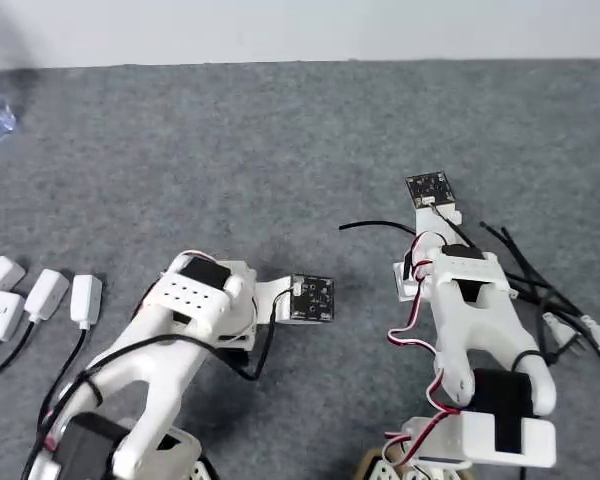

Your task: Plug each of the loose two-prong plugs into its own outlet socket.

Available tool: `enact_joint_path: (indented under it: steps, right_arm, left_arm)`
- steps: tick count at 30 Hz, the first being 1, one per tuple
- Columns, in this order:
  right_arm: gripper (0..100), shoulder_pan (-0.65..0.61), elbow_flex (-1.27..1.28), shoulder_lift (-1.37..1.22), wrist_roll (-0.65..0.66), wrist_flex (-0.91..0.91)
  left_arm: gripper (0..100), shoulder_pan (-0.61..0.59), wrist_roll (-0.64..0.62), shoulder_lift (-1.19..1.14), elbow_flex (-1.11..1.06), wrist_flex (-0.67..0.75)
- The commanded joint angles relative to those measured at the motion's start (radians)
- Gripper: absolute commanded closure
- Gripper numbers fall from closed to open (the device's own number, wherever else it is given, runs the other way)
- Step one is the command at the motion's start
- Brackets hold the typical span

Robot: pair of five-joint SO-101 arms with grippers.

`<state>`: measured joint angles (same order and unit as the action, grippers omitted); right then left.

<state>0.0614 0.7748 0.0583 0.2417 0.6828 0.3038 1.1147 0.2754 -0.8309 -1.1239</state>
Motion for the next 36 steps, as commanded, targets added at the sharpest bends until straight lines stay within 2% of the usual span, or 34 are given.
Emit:
enact_joint_path:
  steps: [1, 3, 5, 11, 16, 20, 23, 26, 30, 33, 36]
  right_arm:
    - [71.0, 0.008, -0.018, 0.013, 0.008, 0.002]
    - [71.0, 0.01, -0.02, 0.015, 0.006, 0.005]
    - [71.0, 0.004, -0.021, 0.015, 0.008, 0.005]
    - [71.0, -0.005, -0.038, 0.019, 0.015, 0.025]
    - [71.0, 0.044, -0.213, 0.119, 0.104, 0.302]
    - [71.0, 0.119, -0.445, 0.17, 0.158, 0.552]
    - [71.0, 0.185, -0.623, 0.154, 0.262, 0.736]
    - [71.0, 0.259, -0.736, 0.096, 0.35, 0.839]
    - [71.0, 0.335, -0.793, -0.041, 0.528, 0.846]
    - [71.0, 0.355, -0.819, -0.137, 0.698, 0.809]
    - [71.0, 0.343, -0.819, -0.199, 0.815, 0.765]
  left_arm:
    - [71, -0.046, 0.012, 0.143, 0.007, -0.072]
    - [71, -0.058, -0.049, 0.226, 0.01, -0.094]
    - [71, -0.061, -0.172, 0.341, 0.042, -0.13]
    - [71, -0.181, -0.488, 0.764, 0.071, -0.241]
    - [71, -0.308, -0.647, 1.054, -0.097, -0.213]
    - [71, -0.388, -0.726, 1.125, -0.271, -0.117]
    - [71, -0.43, -0.776, 1.126, -0.371, -0.046]
    - [71, -0.428, -0.835, 1.128, -0.446, 0.006]
    - [71, -0.427, -0.919, 1.132, -0.55, 0.078]
    - [71, -0.428, -0.925, 1.132, -0.615, 0.11]
    - [71, -0.434, -0.924, 1.134, -0.664, 0.167]
